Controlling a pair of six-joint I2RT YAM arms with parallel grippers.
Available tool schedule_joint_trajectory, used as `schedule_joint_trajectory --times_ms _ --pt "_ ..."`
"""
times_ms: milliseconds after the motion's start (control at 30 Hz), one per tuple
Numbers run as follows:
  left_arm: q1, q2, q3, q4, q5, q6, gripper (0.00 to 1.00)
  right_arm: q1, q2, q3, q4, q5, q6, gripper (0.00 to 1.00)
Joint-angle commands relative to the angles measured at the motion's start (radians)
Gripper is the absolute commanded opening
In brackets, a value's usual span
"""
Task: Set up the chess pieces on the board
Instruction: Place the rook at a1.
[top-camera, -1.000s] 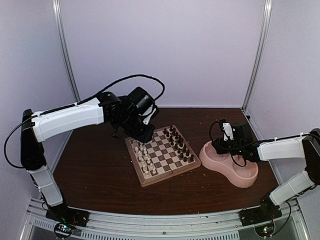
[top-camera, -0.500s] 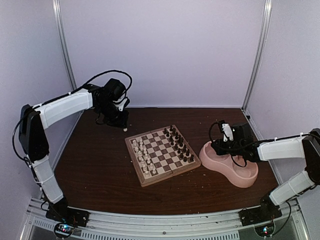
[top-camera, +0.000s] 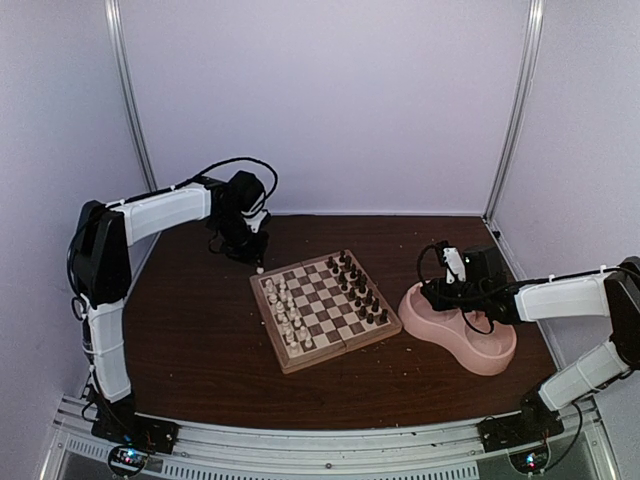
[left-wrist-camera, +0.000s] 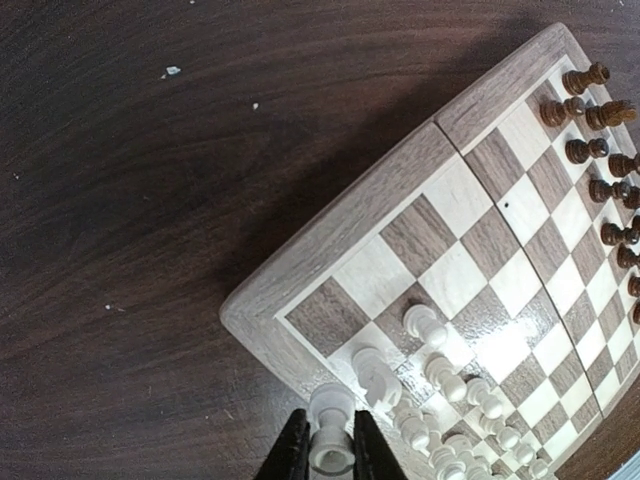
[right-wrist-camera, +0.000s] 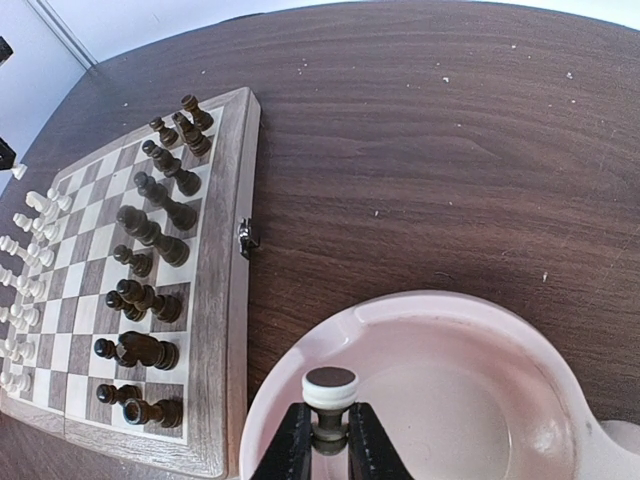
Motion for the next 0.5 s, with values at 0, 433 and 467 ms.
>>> schedule_joint_trajectory --times_ms 0,433,467 --pt "0.001 0.029 0.035 -0.002 0.011 0.026 0.16 -0.005 -0.007 -0.004 -0.001 -0.007 -0.006 0.15" --pt "0.0 0.094 0.062 0.009 0.006 0.042 0.17 -0.006 -0.015 -0.008 0.0 0.003 -0.005 0.14" --pt "0.0 0.097 0.064 0.011 0.009 0.042 0.17 -0.005 -0.014 -0.009 0.001 0.003 -0.006 0.14"
